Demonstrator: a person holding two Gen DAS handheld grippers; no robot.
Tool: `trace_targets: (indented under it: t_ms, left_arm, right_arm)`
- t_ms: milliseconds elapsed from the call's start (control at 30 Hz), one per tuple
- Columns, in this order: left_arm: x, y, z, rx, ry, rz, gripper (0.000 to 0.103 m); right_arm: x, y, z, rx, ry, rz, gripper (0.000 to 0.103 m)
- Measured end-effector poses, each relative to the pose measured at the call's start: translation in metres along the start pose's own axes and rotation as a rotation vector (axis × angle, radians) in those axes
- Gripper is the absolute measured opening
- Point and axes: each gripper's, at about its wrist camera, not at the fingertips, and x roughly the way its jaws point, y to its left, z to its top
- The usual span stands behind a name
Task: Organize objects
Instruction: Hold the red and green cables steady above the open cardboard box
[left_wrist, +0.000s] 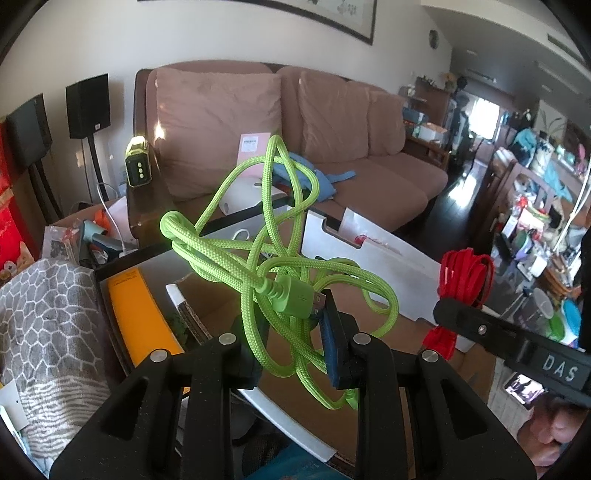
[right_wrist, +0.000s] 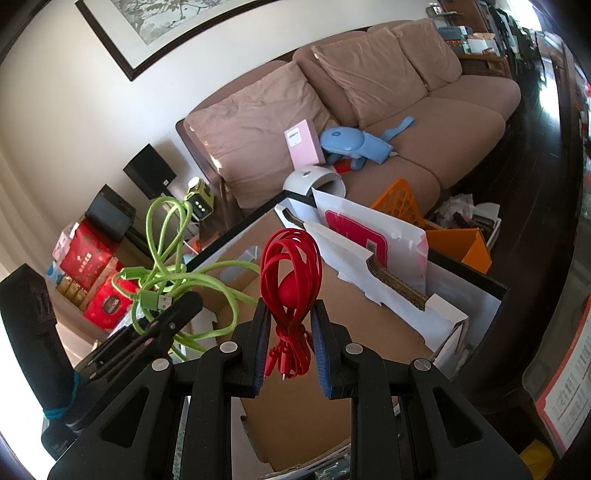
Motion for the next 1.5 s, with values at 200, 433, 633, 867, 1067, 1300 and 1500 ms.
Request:
trace_targets:
  t_ms: [200,433,633,867,1067,1300,1500]
  left_arm:
    - [0.002,0.000,0.000,0.002,0.005,0.001,0.024]
    - [0.005,0.001,0.000,-0.001,0.022,0.008,0.024]
    - [0.008,0.000,0.000,0.005,0.034,0.016,0.024]
    - [0.011,-0.001,-0.001,0.002,0.054,0.019,0.024]
    - [0.011,0.000,-0.003,-0.002,0.056,0.025,0.024]
    - [0.007,-0.001,-0.004,0.000,0.041,0.031,0.024]
    - [0.007,-0.001,-0.005,-0.001,0.043,0.031,0.024]
  right_arm:
    - [0.002,0.002,-0.001,-0.007,0.006,-0.005,0.022]
    - [0.001,0.003,-0.002,-0.007,0.006,-0.008,0.022]
    - [0.002,0.002,-0.001,-0.007,0.008,-0.007,0.022]
    - [0.002,0.002,-0.001,-0.005,0.009,-0.009,0.022]
    - [0.003,0.001,-0.001,-0.008,0.013,-0.009,0.022]
    - [0.005,0.001,-0.003,-0.016,0.022,-0.010,0.022]
    - [0.006,0.003,-0.003,-0.027,0.025,-0.025,0.022]
